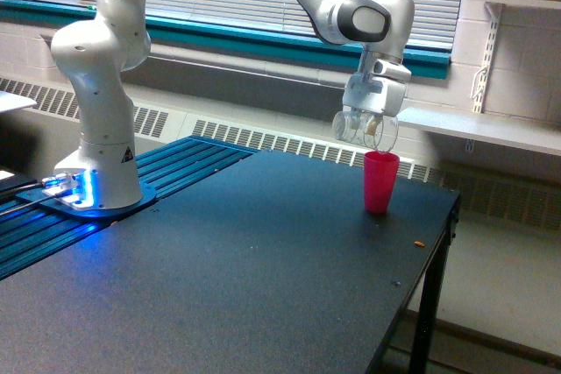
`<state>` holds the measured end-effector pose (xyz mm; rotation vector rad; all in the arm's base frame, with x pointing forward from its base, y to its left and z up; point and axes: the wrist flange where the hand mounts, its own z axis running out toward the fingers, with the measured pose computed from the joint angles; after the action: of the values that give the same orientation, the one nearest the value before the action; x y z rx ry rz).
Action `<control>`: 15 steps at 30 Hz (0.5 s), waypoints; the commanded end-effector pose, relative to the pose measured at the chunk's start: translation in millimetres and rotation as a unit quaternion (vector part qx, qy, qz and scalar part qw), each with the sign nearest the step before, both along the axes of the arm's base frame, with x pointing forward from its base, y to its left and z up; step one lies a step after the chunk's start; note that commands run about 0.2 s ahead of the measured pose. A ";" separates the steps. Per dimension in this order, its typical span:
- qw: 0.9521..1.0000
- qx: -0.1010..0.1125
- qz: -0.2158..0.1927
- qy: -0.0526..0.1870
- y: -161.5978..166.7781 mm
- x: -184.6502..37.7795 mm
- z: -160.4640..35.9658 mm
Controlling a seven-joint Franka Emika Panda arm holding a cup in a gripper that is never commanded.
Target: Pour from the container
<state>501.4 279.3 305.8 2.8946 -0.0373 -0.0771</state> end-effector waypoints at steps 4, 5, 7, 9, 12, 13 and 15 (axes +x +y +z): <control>1.000 -0.003 0.008 0.002 2.7 -6.0 1.3; 1.000 -0.004 0.008 0.002 2.5 -6.5 1.3; 1.000 -0.004 0.007 0.000 2.2 -7.3 2.3; 1.000 -0.004 0.005 -0.005 1.4 -6.5 4.4; 1.000 -0.002 0.005 -0.011 1.8 -6.0 7.7; 1.000 -0.002 0.003 -0.013 1.5 -5.7 8.6; 1.000 -0.002 0.002 -0.018 1.4 -5.0 10.7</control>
<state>495.6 279.2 305.8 2.8882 -0.0282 -0.0734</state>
